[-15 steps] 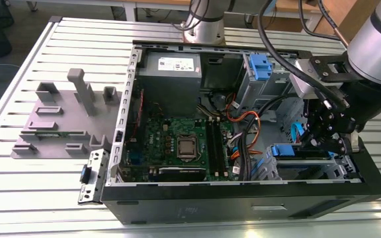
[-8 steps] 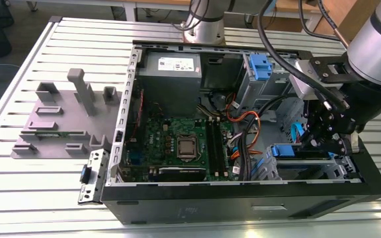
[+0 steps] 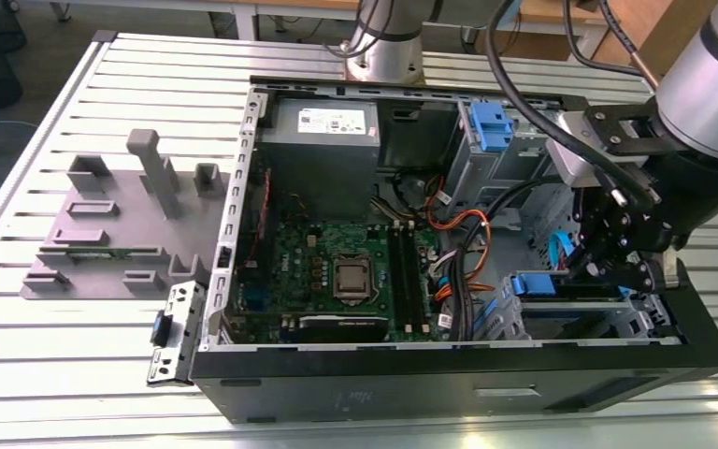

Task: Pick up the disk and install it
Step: 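Insert the second disk wire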

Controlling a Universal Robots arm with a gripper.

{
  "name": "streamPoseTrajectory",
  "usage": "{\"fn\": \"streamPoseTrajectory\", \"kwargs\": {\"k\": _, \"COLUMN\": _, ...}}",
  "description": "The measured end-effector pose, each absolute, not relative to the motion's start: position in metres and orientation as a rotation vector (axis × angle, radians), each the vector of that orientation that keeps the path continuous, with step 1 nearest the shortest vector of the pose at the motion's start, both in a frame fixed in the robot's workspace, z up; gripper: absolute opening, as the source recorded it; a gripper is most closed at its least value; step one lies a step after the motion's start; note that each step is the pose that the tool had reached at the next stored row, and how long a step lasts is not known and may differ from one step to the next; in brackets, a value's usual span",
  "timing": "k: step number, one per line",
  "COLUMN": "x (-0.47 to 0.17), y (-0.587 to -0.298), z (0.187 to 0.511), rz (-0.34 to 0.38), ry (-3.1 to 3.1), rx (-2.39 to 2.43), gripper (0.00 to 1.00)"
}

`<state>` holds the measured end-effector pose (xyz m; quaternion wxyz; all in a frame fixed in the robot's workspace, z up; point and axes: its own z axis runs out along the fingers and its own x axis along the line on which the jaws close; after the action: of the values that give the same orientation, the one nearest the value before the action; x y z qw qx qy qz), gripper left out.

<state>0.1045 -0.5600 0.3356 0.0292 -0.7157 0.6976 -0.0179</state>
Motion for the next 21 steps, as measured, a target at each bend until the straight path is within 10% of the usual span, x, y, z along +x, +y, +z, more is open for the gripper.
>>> {"fn": "streamPoseTrajectory", "kwargs": {"k": 21, "x": 0.1045, "y": -0.5626, "z": 0.3281, "rz": -0.053, "ry": 2.151, "rx": -2.206, "gripper": 0.16}}
